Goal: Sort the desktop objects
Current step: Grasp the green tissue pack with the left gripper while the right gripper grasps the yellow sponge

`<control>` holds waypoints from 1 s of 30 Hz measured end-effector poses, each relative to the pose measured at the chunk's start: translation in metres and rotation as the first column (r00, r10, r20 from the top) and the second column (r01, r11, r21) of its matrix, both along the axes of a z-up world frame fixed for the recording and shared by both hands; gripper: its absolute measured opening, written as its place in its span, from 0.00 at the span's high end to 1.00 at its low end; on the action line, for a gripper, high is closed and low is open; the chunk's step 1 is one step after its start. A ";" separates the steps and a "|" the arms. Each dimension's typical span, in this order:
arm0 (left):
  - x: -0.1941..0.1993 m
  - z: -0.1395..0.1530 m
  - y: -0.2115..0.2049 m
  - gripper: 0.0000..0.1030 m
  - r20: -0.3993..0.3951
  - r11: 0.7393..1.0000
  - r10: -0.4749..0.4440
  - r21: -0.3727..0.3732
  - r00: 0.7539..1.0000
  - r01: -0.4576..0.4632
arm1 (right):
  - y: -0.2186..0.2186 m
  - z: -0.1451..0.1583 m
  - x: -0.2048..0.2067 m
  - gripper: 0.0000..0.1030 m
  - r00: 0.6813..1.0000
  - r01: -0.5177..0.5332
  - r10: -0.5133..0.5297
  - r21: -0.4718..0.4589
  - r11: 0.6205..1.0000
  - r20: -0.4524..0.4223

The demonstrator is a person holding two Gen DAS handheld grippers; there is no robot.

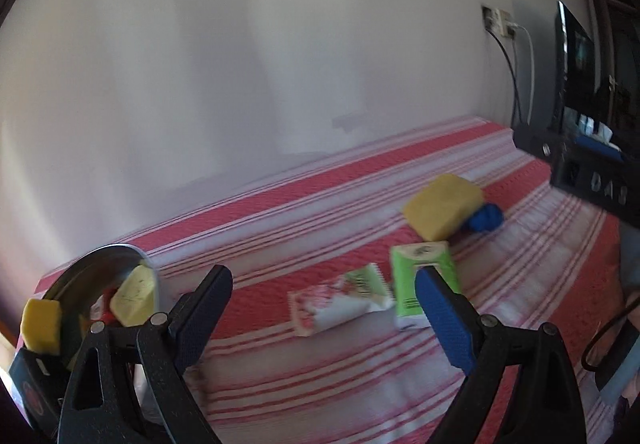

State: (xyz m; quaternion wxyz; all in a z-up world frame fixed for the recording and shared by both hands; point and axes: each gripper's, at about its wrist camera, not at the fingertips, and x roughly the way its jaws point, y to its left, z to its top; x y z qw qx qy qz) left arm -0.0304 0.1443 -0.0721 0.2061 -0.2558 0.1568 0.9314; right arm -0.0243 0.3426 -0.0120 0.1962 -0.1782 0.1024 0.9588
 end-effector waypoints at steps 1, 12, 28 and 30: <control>0.002 -0.001 0.007 0.08 -0.003 1.000 -0.010 -0.013 1.000 0.010 | 0.007 0.000 0.001 0.01 1.000 0.009 -0.010 -0.023 1.000 -0.004; -0.027 -0.034 0.072 0.08 0.147 0.987 -0.055 -0.139 0.988 0.076 | 0.042 0.000 0.015 0.01 0.996 0.072 -0.078 -0.135 0.988 -0.038; -0.029 -0.025 0.049 0.50 0.303 0.987 -0.152 0.093 0.941 0.130 | 0.053 -0.007 0.013 0.01 0.997 0.076 -0.081 -0.185 0.980 -0.018; -0.027 -0.008 0.036 0.50 0.275 0.983 -0.148 0.147 0.950 0.111 | 0.055 -0.008 0.012 0.01 0.997 0.070 -0.075 -0.192 0.979 -0.018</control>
